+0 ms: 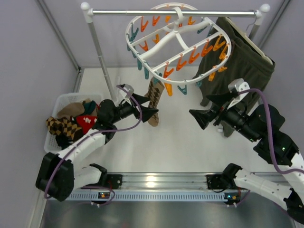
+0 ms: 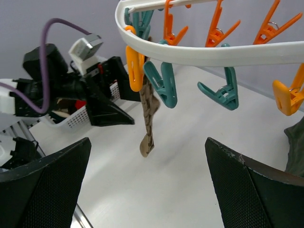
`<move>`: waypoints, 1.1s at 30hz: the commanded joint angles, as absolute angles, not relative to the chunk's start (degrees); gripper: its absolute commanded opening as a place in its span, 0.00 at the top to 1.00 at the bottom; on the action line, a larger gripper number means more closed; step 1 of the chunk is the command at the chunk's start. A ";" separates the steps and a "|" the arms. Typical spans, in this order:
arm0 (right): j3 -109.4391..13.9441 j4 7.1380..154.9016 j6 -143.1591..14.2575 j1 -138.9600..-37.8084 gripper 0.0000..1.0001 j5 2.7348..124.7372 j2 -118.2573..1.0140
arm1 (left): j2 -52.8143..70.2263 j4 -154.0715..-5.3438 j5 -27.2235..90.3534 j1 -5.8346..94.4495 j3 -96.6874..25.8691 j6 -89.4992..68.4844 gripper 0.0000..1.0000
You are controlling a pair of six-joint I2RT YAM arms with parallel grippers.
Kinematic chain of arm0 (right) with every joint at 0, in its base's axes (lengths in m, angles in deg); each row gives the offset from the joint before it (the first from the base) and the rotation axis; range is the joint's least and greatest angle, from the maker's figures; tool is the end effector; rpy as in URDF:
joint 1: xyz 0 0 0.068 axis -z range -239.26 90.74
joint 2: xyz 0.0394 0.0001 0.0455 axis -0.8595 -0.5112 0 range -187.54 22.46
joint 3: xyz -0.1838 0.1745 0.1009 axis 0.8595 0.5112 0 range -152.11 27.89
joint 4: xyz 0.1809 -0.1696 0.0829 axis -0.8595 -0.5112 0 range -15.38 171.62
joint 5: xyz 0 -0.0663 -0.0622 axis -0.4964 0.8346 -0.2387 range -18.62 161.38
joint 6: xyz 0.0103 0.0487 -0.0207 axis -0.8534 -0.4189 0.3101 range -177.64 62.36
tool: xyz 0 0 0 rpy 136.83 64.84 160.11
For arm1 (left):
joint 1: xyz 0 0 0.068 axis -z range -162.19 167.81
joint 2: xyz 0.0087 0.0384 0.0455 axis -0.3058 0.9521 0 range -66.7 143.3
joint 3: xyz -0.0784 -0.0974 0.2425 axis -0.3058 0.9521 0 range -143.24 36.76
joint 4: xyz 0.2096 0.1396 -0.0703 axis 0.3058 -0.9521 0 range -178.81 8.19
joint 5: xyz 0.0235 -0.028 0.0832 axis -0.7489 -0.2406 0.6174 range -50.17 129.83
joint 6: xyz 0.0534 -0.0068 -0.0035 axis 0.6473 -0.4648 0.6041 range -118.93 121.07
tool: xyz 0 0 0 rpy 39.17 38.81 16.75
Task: Remove the socks clipped to the hanger
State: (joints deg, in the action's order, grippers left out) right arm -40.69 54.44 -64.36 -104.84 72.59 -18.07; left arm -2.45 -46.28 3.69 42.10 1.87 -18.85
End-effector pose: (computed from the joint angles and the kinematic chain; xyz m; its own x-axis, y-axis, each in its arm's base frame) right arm 0.0824 0.0831 0.4549 -0.0712 0.0945 -0.9930 -0.6956 0.7088 0.1173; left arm 0.2197 -0.1221 0.2945 -0.2032 -0.2102 -0.9563 0.8482 0.4502 -0.2792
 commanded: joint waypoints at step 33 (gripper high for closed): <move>-44.70 62.81 -72.66 -103.82 0.01 47.04 -22.80 | 4.16 -31.17 48.46 60.42 -0.51 -12.29 1.00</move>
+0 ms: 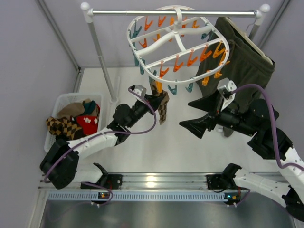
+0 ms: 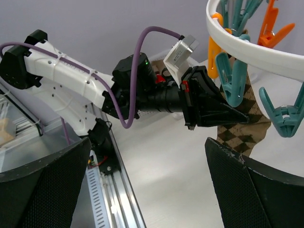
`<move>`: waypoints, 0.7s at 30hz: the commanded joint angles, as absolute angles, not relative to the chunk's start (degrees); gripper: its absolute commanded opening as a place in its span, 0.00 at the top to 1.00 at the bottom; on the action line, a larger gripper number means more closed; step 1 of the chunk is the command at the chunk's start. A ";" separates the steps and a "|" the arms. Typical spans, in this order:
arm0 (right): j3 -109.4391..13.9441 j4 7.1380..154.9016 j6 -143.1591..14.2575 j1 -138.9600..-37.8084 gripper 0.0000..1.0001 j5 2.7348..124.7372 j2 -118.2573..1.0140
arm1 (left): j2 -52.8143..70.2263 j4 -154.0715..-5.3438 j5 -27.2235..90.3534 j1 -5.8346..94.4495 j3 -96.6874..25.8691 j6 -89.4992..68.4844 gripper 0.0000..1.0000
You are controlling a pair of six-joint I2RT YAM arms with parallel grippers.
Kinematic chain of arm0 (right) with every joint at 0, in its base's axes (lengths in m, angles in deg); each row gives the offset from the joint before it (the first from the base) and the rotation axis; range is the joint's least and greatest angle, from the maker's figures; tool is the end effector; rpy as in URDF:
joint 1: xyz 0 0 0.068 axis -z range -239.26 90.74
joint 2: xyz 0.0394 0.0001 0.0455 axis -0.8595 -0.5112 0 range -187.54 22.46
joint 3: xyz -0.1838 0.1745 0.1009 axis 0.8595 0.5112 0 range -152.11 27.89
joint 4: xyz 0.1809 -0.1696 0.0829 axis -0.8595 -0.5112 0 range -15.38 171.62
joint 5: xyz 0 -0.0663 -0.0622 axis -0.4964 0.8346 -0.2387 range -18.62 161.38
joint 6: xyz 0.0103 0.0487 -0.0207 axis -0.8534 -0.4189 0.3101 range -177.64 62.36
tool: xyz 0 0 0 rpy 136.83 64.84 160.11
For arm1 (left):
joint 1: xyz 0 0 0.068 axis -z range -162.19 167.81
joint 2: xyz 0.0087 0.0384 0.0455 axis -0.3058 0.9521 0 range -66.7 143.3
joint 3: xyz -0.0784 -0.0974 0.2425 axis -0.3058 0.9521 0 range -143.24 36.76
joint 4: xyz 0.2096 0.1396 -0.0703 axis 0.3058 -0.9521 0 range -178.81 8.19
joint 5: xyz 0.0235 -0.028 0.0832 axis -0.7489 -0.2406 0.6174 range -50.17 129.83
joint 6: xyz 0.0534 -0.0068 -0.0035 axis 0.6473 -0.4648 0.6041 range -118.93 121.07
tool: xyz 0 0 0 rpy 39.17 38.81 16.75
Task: Remove the socks clipped to the hanger
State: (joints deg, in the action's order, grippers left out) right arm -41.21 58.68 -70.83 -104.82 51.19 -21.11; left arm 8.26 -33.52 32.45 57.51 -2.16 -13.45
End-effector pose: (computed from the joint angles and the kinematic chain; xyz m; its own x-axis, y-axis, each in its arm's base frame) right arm 0.0832 0.1024 0.4601 -0.1771 0.1253 -0.9762 -0.8946 0.3929 0.2128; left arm 0.2216 -0.1898 0.2960 -0.0250 -0.3025 -0.9528 0.7477 0.6270 -0.2186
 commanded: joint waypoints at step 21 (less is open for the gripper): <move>-53.85 60.08 -78.11 -105.92 0.19 53.88 -30.01 | 10.03 -38.66 88.00 91.72 -8.51 1.79 1.00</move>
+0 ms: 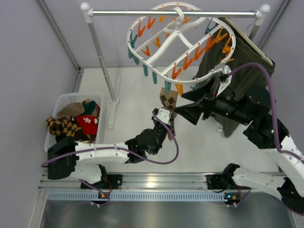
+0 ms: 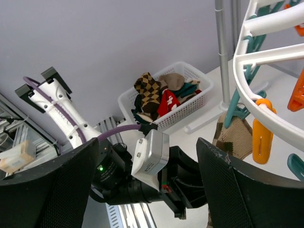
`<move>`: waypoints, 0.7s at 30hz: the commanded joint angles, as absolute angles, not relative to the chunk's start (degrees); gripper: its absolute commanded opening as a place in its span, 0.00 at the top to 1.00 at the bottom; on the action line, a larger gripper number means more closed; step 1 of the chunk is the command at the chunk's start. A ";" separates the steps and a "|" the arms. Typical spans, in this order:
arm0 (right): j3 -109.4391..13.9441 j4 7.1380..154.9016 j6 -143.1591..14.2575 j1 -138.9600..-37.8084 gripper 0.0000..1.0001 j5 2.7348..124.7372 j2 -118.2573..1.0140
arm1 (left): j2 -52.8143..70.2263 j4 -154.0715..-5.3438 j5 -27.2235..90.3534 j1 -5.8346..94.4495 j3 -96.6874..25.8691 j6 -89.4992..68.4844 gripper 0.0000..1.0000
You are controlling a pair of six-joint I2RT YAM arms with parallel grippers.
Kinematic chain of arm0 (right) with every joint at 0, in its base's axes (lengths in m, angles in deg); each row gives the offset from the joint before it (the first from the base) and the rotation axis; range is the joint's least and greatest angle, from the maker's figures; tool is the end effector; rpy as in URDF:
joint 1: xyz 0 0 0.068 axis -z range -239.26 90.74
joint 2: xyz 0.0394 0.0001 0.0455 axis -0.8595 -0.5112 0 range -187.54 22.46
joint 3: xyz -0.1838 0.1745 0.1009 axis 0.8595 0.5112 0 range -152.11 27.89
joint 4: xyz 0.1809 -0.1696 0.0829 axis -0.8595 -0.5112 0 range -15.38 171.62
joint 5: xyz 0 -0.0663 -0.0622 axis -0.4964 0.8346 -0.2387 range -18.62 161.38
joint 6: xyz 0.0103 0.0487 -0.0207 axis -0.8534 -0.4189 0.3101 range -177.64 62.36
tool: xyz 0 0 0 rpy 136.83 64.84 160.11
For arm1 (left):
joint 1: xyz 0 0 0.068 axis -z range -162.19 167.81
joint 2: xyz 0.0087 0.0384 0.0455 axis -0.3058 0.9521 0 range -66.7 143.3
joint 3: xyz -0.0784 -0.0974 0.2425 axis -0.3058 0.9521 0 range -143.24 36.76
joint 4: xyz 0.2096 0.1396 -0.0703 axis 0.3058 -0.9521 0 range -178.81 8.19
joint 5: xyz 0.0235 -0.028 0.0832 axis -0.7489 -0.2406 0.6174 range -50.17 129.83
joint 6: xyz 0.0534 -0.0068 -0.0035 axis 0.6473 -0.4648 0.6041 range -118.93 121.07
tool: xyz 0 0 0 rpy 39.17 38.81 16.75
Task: Remove the socks clipped to the hanger
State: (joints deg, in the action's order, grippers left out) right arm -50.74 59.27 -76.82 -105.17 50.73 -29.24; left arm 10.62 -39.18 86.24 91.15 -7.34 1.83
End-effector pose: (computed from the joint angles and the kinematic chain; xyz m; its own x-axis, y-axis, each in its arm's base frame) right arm 0.0986 0.1199 0.4937 -0.2487 0.1852 -0.9507 -0.8840 0.3578 0.3009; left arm 0.1100 -0.2772 0.3031 0.0530 -0.1450 -0.9880 0.4550 0.8842 -0.1054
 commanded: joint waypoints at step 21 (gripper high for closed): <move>-49.64 68.60 -83.65 -110.06 0.31 77.87 -38.62 | 3.00 -38.57 69.10 89.88 -1.39 -8.94 1.00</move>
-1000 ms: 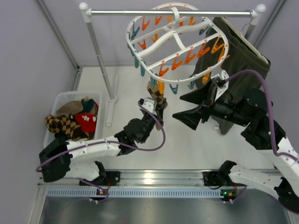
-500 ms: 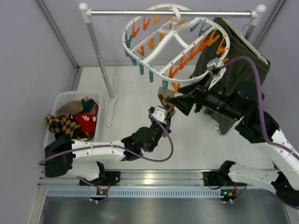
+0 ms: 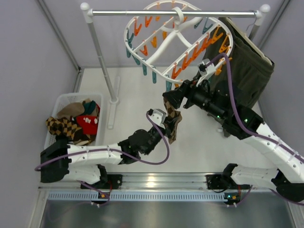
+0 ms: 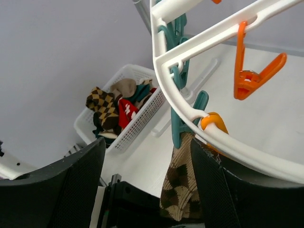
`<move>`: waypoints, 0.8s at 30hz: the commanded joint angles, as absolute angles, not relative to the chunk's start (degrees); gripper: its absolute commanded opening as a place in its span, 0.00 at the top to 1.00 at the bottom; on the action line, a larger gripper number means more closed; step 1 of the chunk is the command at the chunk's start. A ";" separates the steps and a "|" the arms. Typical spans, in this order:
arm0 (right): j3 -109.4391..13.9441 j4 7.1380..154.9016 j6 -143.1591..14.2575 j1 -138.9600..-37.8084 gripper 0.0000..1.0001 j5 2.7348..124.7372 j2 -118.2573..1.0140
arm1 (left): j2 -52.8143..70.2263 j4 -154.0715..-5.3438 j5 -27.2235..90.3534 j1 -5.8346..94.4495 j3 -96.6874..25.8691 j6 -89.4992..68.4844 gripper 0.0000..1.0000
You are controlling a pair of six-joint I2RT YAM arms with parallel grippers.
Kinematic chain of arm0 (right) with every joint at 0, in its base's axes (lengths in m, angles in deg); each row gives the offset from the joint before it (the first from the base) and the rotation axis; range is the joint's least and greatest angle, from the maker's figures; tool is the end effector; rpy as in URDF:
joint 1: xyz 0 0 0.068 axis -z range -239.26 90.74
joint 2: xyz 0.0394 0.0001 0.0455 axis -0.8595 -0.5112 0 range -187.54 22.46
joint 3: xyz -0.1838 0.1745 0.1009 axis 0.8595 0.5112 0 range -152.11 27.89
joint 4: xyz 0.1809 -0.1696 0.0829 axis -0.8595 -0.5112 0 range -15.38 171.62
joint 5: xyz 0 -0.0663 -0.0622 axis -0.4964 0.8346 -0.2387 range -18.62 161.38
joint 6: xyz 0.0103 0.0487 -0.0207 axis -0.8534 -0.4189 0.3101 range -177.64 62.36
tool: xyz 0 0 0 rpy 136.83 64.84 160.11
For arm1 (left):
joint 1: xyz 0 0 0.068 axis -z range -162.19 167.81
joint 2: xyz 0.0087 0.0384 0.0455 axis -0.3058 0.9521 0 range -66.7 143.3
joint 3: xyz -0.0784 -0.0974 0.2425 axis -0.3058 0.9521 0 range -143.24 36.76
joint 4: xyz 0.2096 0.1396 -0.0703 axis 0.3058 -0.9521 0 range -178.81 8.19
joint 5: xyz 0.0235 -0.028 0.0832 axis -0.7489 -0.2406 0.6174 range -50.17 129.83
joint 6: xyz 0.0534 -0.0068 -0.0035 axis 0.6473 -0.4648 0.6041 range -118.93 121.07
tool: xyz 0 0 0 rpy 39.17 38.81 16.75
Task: Remove the socks clipped to the hanger
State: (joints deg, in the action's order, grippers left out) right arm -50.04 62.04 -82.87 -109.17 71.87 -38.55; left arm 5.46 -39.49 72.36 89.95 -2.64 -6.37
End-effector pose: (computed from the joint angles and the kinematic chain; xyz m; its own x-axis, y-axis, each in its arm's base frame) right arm 0.1410 0.1671 0.4681 -0.3507 0.2452 -0.9038 -0.6742 0.6037 0.4254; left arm 0.1043 -0.2608 0.3000 -0.0323 -0.2557 -0.9662 0.6411 0.7364 -0.2163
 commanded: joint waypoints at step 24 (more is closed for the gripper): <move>-34.17 94.44 -91.39 -114.01 0.33 93.00 -38.62 | -5.26 -47.00 69.71 89.44 -1.56 -15.62 1.00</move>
State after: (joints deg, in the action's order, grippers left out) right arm -34.18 84.31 -89.80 -113.17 89.46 -39.76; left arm -2.95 -45.98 71.11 89.47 -0.10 -13.58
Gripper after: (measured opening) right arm 0.667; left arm 0.059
